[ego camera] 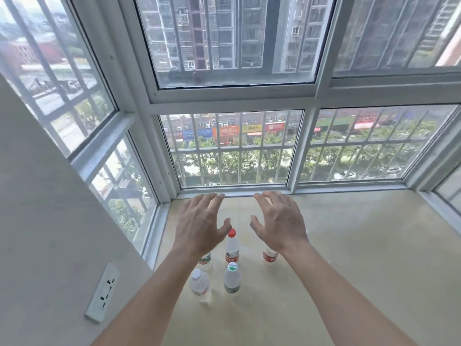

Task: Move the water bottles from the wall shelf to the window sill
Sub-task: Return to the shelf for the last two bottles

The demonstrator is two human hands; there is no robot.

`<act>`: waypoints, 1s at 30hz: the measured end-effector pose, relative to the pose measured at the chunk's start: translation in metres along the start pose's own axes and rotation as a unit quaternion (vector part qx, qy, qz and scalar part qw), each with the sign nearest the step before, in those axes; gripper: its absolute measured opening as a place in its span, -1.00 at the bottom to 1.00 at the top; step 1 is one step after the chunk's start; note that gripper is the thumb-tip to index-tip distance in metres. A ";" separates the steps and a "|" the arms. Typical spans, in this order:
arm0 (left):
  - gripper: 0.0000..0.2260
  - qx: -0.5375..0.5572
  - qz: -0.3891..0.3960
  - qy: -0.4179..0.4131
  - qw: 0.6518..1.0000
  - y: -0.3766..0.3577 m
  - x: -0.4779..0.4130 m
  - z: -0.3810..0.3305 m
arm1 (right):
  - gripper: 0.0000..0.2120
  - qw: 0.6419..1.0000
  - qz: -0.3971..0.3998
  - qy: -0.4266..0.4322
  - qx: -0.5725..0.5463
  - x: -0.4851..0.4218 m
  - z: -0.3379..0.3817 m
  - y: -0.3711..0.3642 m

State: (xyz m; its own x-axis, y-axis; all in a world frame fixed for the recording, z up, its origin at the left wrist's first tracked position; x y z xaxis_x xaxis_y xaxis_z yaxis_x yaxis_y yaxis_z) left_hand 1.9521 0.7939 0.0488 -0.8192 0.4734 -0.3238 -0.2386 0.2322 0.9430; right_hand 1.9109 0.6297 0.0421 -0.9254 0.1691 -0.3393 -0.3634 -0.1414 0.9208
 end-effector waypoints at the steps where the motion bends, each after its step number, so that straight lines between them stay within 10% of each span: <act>1: -0.45 0.004 0.001 -0.009 1.000 -0.001 -0.003 -0.007 | -0.52 1.000 -0.003 -0.008 0.005 0.002 -0.007 0.005; 12: -0.45 0.086 0.018 -0.199 0.976 -0.013 -0.021 -0.143 | -0.58 0.975 -0.065 -0.197 0.076 0.092 -0.114 0.081; 30: -0.46 0.190 0.064 -0.504 0.840 -0.014 0.103 -0.418 | -0.56 0.836 -0.115 -0.494 0.207 0.386 -0.221 0.190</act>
State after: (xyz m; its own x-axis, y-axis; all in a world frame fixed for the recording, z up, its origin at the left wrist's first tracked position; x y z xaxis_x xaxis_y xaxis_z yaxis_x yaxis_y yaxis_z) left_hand 1.6532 0.4839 0.0349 0.0782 0.9499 -0.3027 0.1586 0.2879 0.9444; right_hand 1.4607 0.4529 0.0438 -0.2207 0.8983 -0.3800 -0.2614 0.3208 0.9103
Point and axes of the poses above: each hand's wrist, its own x-axis away from the middle knuckle, its own y-axis out of the back of the hand, z = x × y, the point moved 10 cm from there along -x, towards the middle knuckle, and after that the axes turned 3 degrees about -y, right-handed, at the moved point
